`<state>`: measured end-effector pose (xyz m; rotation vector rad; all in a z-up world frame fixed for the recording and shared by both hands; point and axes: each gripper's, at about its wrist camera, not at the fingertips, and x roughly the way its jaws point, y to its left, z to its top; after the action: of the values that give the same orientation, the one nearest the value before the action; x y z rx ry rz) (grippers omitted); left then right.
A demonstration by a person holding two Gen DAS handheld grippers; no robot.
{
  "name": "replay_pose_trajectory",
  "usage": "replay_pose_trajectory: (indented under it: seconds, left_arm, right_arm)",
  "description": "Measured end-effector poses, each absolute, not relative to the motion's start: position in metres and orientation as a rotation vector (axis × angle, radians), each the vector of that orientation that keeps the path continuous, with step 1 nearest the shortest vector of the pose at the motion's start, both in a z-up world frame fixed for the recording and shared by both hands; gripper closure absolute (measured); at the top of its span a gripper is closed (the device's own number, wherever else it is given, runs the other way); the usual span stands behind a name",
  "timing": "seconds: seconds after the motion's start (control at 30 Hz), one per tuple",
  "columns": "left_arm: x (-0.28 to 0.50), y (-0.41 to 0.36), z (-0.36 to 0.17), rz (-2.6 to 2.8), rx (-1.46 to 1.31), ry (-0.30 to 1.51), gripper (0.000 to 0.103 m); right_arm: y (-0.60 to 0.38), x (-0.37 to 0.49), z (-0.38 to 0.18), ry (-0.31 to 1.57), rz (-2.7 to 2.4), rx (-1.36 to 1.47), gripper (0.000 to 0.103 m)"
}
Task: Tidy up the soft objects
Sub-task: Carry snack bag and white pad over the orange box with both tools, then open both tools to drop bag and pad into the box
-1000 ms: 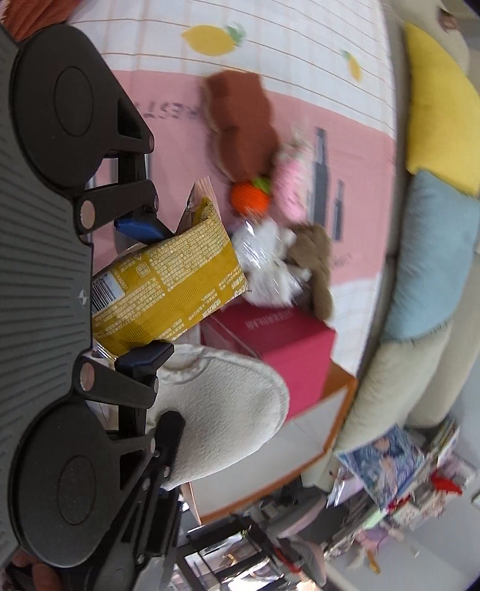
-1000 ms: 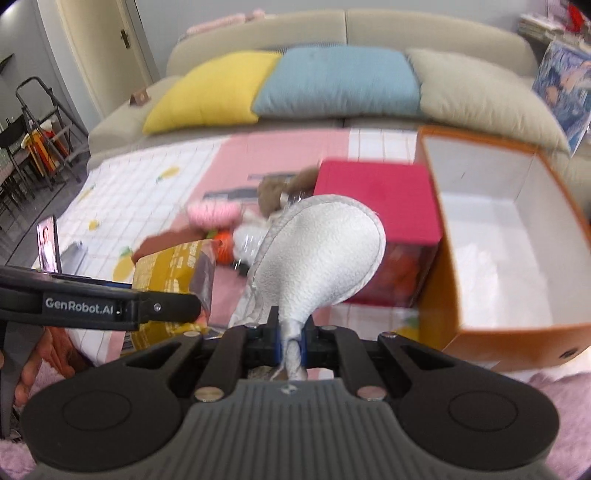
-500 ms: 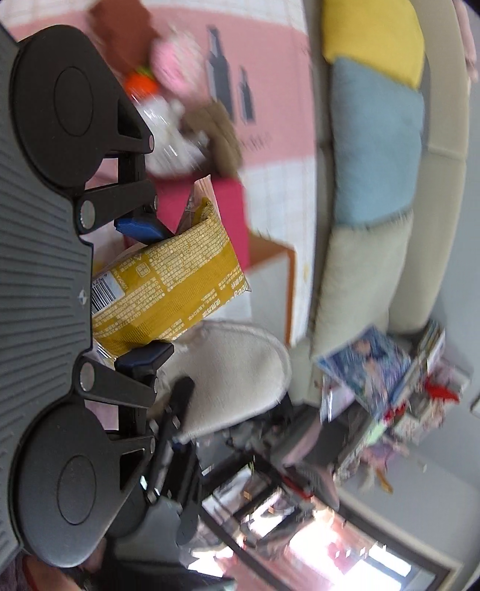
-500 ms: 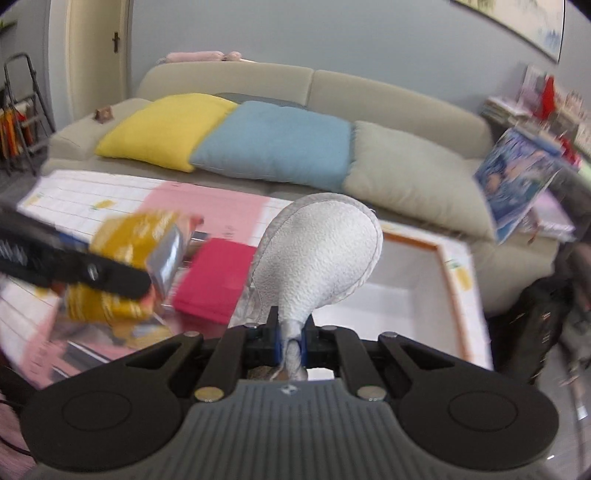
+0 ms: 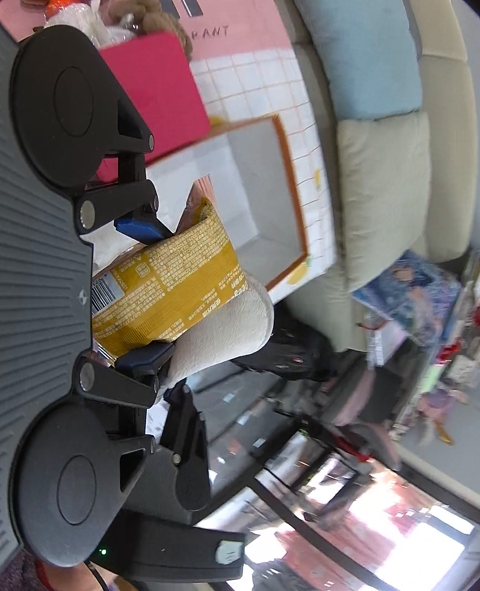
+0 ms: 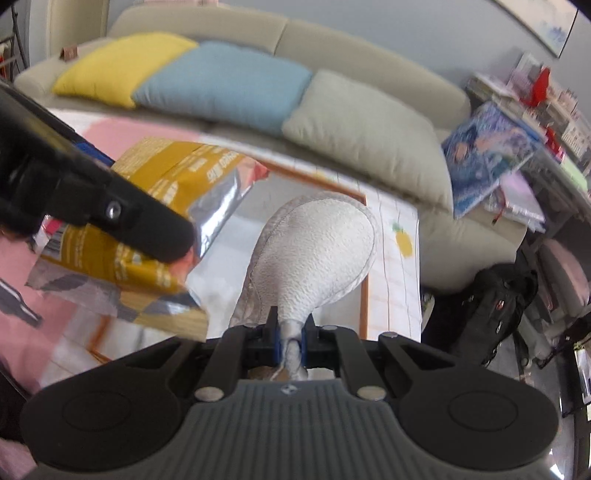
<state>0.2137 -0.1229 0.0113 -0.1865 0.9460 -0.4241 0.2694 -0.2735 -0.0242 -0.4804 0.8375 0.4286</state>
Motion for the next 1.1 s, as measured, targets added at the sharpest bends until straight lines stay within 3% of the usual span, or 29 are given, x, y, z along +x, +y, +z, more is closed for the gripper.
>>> replay_pose_trajectory:
  seconds: [0.23, 0.7, 1.1]
  left_arm:
    - [0.232, -0.144, -0.024, -0.382, -0.122, 1.071, 0.038]
    - [0.243, -0.155, -0.069, -0.279, 0.075, 1.149, 0.038]
    - [0.251, -0.143, -0.069, -0.263, -0.004, 1.187, 0.034]
  right_arm:
    - [-0.284, 0.294, -0.073, 0.961, 0.474, -0.541, 0.096]
    - [-0.263, 0.315, -0.111, 1.045, 0.508, -0.608, 0.093]
    - [-0.263, 0.308, -0.103, 1.025, 0.466, -0.673, 0.064]
